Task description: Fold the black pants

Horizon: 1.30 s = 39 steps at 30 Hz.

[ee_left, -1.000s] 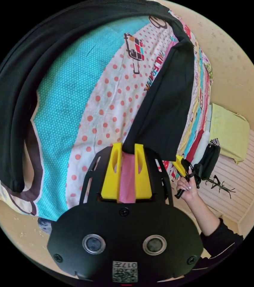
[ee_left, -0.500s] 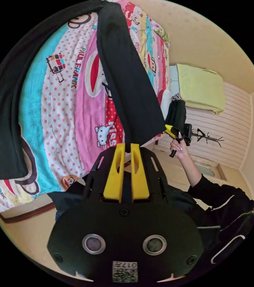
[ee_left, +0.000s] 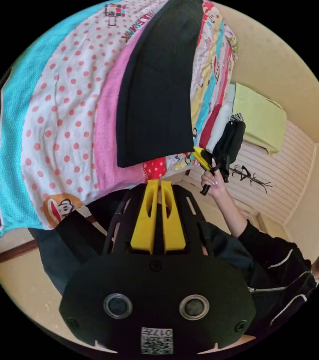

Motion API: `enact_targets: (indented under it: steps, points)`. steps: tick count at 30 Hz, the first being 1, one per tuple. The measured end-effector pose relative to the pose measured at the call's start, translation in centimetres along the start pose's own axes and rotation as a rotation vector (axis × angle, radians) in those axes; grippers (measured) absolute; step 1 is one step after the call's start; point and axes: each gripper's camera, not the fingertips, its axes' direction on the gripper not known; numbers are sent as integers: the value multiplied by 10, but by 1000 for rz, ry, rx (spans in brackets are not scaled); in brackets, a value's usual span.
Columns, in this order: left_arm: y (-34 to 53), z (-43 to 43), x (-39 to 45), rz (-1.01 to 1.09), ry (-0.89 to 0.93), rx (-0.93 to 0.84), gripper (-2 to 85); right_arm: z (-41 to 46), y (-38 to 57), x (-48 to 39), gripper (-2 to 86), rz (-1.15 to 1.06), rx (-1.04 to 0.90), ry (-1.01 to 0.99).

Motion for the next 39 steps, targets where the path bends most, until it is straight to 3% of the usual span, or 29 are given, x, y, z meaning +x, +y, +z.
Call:
enact_targets:
  steps: [4,11,15,21,26,30,39]
  points:
    - [23,9,38,238,-111,-14,63,-5,4,-22,27,-115,-28,-87]
    - [37,71,116,624,-371,136,113,1,11,-60,28,-265,-55,-171]
    - [33,124,126,649,-574,209,113,6,3,-85,31,-364,-112,-204]
    - [46,157,134,583,-706,336,54,9,-11,-97,38,-440,-181,-123]
    - [61,186,144,638,-874,273,35,4,-19,-67,64,-487,-171,-219]
    - [76,190,145,633,-817,273,30,-21,-57,-19,98,-366,-54,-322]
    - [106,178,156,585,-756,326,30,-25,-264,-8,123,-276,27,-221]
